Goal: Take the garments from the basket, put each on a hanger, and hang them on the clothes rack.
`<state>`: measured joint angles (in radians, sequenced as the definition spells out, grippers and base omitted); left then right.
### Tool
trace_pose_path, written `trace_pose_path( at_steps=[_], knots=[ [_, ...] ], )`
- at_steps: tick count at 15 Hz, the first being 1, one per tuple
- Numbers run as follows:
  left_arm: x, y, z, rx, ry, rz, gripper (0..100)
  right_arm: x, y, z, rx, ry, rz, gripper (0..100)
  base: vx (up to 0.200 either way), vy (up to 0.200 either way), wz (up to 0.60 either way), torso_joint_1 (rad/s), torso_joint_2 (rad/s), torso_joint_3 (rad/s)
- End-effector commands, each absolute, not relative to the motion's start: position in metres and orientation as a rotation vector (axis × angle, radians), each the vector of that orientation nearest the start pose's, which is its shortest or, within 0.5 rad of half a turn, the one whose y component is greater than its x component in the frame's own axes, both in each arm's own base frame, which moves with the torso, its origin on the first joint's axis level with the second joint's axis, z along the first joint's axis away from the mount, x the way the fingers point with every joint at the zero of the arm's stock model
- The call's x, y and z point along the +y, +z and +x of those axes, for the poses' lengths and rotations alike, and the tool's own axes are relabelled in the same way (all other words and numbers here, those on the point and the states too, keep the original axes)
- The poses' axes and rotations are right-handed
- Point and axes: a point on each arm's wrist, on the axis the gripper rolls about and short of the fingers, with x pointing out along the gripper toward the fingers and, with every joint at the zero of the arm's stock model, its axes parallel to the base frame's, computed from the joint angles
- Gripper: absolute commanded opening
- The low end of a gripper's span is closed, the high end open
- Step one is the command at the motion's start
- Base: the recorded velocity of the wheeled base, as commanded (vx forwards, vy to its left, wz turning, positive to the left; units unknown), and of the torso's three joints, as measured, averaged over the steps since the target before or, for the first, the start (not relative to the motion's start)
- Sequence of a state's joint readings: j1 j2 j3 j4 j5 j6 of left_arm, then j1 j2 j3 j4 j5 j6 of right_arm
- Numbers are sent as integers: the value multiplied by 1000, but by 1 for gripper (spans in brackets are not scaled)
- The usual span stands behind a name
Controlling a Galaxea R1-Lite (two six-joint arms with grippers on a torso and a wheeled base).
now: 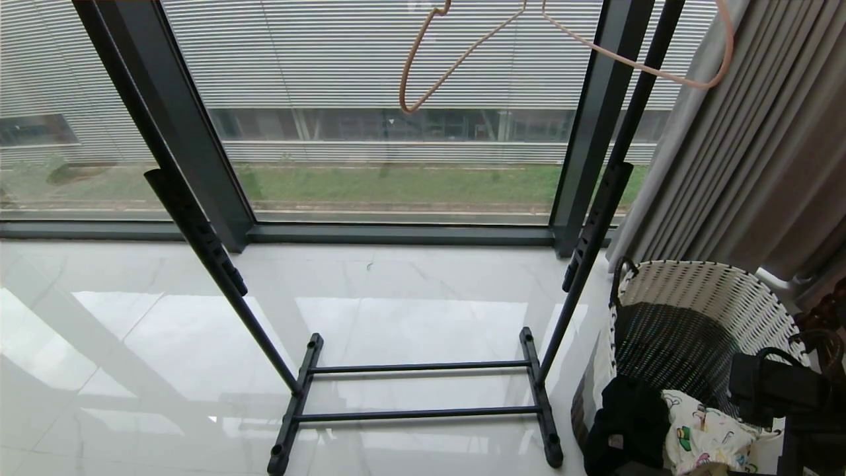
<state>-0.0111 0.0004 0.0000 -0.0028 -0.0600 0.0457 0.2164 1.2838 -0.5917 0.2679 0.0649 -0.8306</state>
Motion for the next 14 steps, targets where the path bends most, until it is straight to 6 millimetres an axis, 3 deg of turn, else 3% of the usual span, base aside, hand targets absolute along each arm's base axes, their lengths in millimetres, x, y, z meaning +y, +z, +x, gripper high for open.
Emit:
trace_pose_path(
  at_steps=[1,3,6,14],
  knots=[
    [-1,76,-23,-5,-70,46,100,38,138,157,889,690,-840,100,0,0,0,0,0,0],
    [-1,76,-23,-5,-70,46,100,39,120,161,942,700,-836,100,0,0,0,0,0,0],
    [-1,76,-23,-5,-70,46,100,37,108,165,967,615,-884,100,0,0,0,0,0,0],
    [-1,76,-23,-5,-70,46,100,35,101,182,944,480,-929,100,0,0,0,0,0,0]
  ],
)
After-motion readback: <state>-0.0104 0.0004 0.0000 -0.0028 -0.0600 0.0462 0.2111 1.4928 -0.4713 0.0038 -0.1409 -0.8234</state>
